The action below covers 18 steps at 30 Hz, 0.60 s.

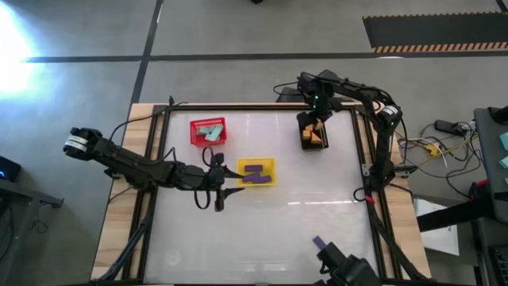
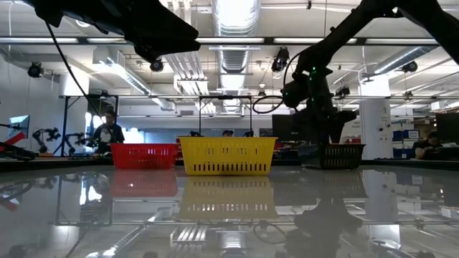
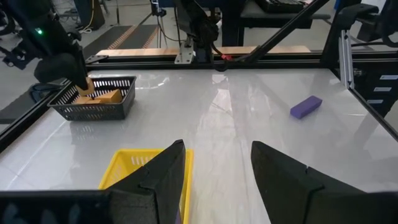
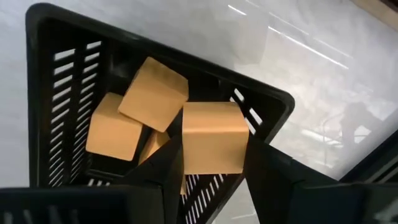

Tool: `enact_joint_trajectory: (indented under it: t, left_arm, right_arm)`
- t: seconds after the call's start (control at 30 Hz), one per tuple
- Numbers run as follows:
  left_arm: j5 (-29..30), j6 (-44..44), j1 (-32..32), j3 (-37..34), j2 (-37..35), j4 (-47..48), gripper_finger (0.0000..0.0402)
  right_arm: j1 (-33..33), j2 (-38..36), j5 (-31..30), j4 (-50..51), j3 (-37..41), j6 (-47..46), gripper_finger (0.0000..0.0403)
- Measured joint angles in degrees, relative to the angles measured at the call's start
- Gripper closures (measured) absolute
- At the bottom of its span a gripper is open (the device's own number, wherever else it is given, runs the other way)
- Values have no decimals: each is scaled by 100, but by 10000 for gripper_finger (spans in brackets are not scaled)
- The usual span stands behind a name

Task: Sort & place blocks by color
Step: Put the orange block into the black bin, then put the violet block into the yellow bin

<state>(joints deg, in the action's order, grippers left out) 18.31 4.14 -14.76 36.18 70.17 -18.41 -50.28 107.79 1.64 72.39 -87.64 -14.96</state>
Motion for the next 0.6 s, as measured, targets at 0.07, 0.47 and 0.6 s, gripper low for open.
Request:
enact_joint_trajectory:
  t: [0.07,0.47,0.6]
  left_arm:
    - [0,0,0,0,0,1,233]
    - [0,2,-2,0,0,2,233]
    - [0,4,-2,0,0,2,233]
  right_arm:
    - [0,-6,-12,-25,0,0,254]
    - [31,-73,-12,21,0,0,212]
    - [168,-244,-8,233,0,-1,212]
